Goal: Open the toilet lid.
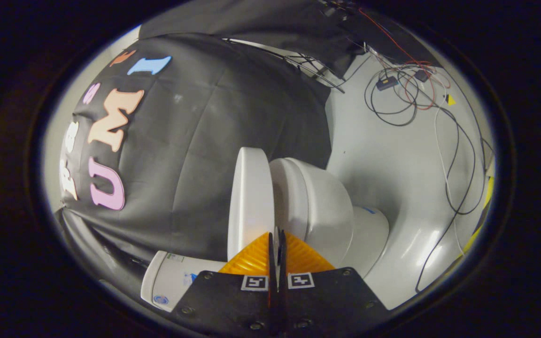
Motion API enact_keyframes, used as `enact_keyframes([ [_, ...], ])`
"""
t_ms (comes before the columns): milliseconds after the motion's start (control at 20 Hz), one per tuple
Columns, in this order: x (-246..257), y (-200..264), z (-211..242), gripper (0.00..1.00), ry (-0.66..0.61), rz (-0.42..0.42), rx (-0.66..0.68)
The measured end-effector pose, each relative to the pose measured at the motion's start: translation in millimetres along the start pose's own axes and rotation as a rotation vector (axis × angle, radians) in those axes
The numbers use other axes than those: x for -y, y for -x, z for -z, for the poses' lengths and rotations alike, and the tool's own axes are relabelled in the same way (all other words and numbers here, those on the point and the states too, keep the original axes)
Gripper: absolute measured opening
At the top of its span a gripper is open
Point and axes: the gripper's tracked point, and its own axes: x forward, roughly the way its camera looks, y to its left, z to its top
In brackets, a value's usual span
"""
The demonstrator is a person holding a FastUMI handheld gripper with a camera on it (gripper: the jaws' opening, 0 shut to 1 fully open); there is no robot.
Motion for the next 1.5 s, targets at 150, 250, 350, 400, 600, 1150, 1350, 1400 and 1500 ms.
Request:
enact_keyframes([
  [150, -18, 7, -3, 0.01, 0.025, 0.003, 0.029],
  [250, -32, 11, -4, 0.01, 0.047, -0.004, 0.047],
  [350, -40, 13, -4, 0.01, 0.071, 0.012, 0.059],
  [400, -43, 16, -4, 0.01, 0.082, 0.022, 0.064],
  [600, -62, 22, -4, 0.01, 0.113, 0.013, 0.082],
  [1150, -105, 37, 2, 0.01, 0.23, 0.015, 0.116],
  [1350, -116, 42, 5, 0.01, 0.274, 0.025, 0.126],
  [1400, -121, 43, 6, 0.01, 0.293, 0.025, 0.132],
  [1500, -130, 46, 9, 0.01, 0.339, 0.026, 0.138],
])
